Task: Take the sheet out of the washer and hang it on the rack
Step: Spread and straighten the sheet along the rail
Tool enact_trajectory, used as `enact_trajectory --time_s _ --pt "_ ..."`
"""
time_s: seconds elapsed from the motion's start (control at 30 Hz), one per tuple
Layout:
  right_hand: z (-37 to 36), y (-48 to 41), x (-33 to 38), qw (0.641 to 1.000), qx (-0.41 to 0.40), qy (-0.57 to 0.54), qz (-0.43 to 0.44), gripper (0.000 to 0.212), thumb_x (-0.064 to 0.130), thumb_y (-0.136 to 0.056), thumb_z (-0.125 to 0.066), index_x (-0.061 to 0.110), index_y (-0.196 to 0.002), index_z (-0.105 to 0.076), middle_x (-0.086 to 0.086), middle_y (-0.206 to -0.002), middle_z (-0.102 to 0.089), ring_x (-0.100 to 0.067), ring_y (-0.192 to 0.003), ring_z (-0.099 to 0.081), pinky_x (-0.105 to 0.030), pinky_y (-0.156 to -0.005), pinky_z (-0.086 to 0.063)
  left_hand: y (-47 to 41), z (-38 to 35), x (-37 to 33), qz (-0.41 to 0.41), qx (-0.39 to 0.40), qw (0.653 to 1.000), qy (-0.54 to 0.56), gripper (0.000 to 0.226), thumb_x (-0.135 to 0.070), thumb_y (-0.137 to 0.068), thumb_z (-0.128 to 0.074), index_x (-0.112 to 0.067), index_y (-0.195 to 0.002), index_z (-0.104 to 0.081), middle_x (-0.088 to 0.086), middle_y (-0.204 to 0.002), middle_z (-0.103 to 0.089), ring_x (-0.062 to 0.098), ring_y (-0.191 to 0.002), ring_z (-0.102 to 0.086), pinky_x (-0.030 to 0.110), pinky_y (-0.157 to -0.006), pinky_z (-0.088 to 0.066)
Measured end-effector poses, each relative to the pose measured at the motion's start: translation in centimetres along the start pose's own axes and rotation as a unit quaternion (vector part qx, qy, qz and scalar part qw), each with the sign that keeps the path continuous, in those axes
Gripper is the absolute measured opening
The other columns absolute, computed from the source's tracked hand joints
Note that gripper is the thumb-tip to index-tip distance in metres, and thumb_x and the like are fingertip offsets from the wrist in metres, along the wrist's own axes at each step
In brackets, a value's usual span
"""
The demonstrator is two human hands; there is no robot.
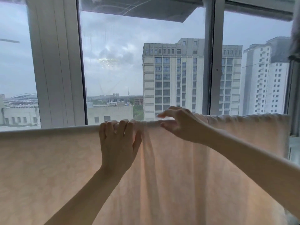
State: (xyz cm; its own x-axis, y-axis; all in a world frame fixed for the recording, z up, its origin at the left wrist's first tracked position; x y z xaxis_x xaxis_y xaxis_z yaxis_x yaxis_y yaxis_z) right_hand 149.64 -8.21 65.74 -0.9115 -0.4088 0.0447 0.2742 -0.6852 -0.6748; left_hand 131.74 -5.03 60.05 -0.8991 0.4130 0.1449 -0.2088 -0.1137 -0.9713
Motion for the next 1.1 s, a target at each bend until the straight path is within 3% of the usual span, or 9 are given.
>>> enact_trajectory --time_s 0.13,0.27,0.4,0.6,0.77,0.83,0.93,1.03,1.1 --pt "-1.9 -1.0 2.4 0.998 -0.026 -0.027 0.056 0.027 0.031 -0.087 -0.069 0.018 -0.11 -0.069 0.007 -0.102 -0.067 -0.005 -0.088 -0.062 -0.021 -0.081 -0.05 0.1 0.3 0.3 -0.005 -0.017 1.0 -0.003 0.037 -0.043 -0.098 -0.039 -0.013 -0.11 -0.059 0.005 -0.103 -0.058 0.032 -0.094 -0.049 0.047 -0.088 -0.035" --pt "-1.7 -1.6 1.6 0.992 -0.061 -0.112 0.003 0.026 0.031 -0.08 -0.076 0.019 -0.103 -0.076 0.01 -0.1 -0.074 0.01 -0.092 -0.06 -0.002 -0.087 -0.041 0.2 0.3 0.7 -0.004 -0.021 1.0 0.006 0.036 -0.041 -0.098 -0.041 -0.014 -0.11 -0.061 0.004 -0.104 -0.061 0.03 -0.093 -0.05 0.046 -0.087 -0.036" --pt "-1.0 -1.8 1.0 0.985 -0.112 -0.127 -0.032 0.014 0.022 -0.083 -0.073 0.02 -0.096 -0.077 0.014 -0.096 -0.073 0.011 -0.09 -0.06 0.0 -0.085 -0.039 0.2 0.2 0.6 -0.013 -0.021 0.999 0.022 0.035 -0.038 -0.097 -0.042 -0.016 -0.115 -0.063 0.003 -0.11 -0.063 0.03 -0.096 -0.052 0.046 -0.089 -0.037" --pt "2.7 -1.2 -2.6 0.988 -0.125 0.024 -0.091 0.009 0.018 -0.087 -0.07 0.017 -0.092 -0.077 0.003 -0.089 -0.076 -0.014 -0.083 -0.07 -0.037 -0.084 -0.056 0.1 0.4 0.3 -0.009 -0.009 1.0 0.026 0.037 -0.038 -0.098 -0.041 -0.014 -0.117 -0.063 0.004 -0.112 -0.064 0.032 -0.1 -0.053 0.047 -0.091 -0.037" --pt "4.2 1.3 -5.9 0.968 -0.063 0.165 -0.178 0.014 0.023 -0.092 -0.062 0.021 -0.086 -0.075 0.002 -0.087 -0.072 -0.017 -0.086 -0.065 -0.04 -0.086 -0.053 0.0 0.0 -0.4 -0.034 0.011 0.999 0.008 0.04 -0.04 -0.098 -0.041 -0.015 -0.124 -0.061 0.007 -0.117 -0.063 0.033 -0.103 -0.054 0.048 -0.094 -0.037" --pt "3.6 1.1 -4.6 0.964 -0.048 0.202 -0.164 0.011 0.017 -0.09 -0.062 0.02 -0.085 -0.071 -0.003 -0.089 -0.068 -0.021 -0.09 -0.061 -0.04 -0.089 -0.051 -0.1 -0.1 -0.8 -0.024 0.018 1.0 0.0 0.04 -0.041 -0.097 -0.041 -0.019 -0.125 -0.06 0.006 -0.117 -0.062 0.035 -0.101 -0.053 0.049 -0.093 -0.037" --pt "2.1 0.1 -1.4 0.99 -0.025 0.116 -0.078 0.017 0.013 -0.09 -0.062 0.019 -0.104 -0.07 -0.005 -0.105 -0.069 -0.018 -0.099 -0.063 -0.031 -0.087 -0.053 -0.2 0.1 -0.6 -0.009 0.024 1.0 -0.006 0.039 -0.041 -0.097 -0.04 -0.021 -0.124 -0.06 0.006 -0.114 -0.063 0.036 -0.1 -0.053 0.05 -0.093 -0.036" --pt "0.9 -0.2 1.0 0.998 -0.013 0.059 -0.026 0.017 0.019 -0.092 -0.061 0.018 -0.106 -0.07 0.002 -0.102 -0.072 -0.008 -0.088 -0.064 -0.008 -0.07 -0.044 0.0 0.3 -0.1 -0.007 0.034 0.999 -0.016 0.039 -0.041 -0.097 -0.039 -0.021 -0.124 -0.059 0.006 -0.114 -0.063 0.037 -0.099 -0.053 0.052 -0.094 -0.037" --pt "0.6 -0.3 1.6 0.998 -0.02 0.058 -0.017 0.014 0.019 -0.092 -0.062 0.018 -0.102 -0.072 0.003 -0.096 -0.073 -0.007 -0.081 -0.064 -0.013 -0.071 -0.049 0.1 0.4 0.2 -0.007 0.039 0.999 -0.016 0.038 -0.04 -0.097 -0.04 -0.021 -0.124 -0.058 0.006 -0.114 -0.062 0.037 -0.099 -0.053 0.052 -0.095 -0.036"
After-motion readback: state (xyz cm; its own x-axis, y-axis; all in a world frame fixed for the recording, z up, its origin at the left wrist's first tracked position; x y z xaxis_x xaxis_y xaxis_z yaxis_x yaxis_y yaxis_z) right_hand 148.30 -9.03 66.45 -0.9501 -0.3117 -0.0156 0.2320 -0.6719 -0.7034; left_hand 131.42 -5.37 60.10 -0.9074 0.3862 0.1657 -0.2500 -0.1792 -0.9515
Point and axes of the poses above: each hand's wrist, its own y-axis away from the middle knuckle, its own z-axis out of the back of the hand, x = y × z, the point moved 7 cm from there along -y, towards the middle knuckle
